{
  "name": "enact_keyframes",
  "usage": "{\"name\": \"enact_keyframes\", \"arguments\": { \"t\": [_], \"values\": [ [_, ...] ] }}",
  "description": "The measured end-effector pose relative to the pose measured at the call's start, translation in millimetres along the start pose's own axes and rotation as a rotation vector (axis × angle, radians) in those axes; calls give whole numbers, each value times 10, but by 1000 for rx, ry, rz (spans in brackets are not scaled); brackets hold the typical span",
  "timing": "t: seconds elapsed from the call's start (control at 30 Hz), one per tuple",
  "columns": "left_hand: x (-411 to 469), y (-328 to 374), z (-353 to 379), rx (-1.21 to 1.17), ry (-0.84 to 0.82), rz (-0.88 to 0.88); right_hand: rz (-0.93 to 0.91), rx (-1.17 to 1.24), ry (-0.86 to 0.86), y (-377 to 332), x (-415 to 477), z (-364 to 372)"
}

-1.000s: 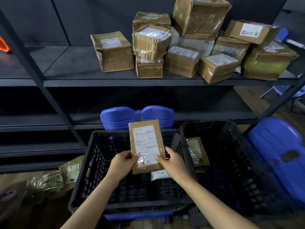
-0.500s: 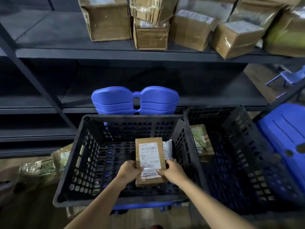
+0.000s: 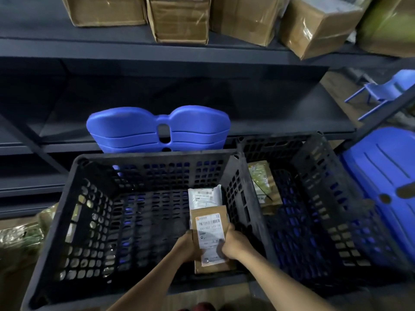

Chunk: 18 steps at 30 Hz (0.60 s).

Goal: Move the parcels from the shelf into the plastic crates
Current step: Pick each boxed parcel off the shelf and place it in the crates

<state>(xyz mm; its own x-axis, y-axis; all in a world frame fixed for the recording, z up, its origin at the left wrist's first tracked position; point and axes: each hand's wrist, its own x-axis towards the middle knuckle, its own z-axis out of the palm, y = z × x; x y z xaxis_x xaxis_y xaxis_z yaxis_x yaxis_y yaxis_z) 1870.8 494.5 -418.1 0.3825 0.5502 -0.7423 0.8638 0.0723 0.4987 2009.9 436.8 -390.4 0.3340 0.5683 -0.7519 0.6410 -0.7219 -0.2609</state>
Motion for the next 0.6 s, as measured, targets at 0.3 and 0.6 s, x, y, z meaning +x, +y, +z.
{"name": "enact_keyframes", "arguments": {
  "t": [0.3,0.6],
  "values": [
    [261,-6,137,-3,-46,-58,119,-57,-29,47,254,44],
    [382,-5,263,114,-47,-12,255,113,-51,65,377,147]
  ]
}}
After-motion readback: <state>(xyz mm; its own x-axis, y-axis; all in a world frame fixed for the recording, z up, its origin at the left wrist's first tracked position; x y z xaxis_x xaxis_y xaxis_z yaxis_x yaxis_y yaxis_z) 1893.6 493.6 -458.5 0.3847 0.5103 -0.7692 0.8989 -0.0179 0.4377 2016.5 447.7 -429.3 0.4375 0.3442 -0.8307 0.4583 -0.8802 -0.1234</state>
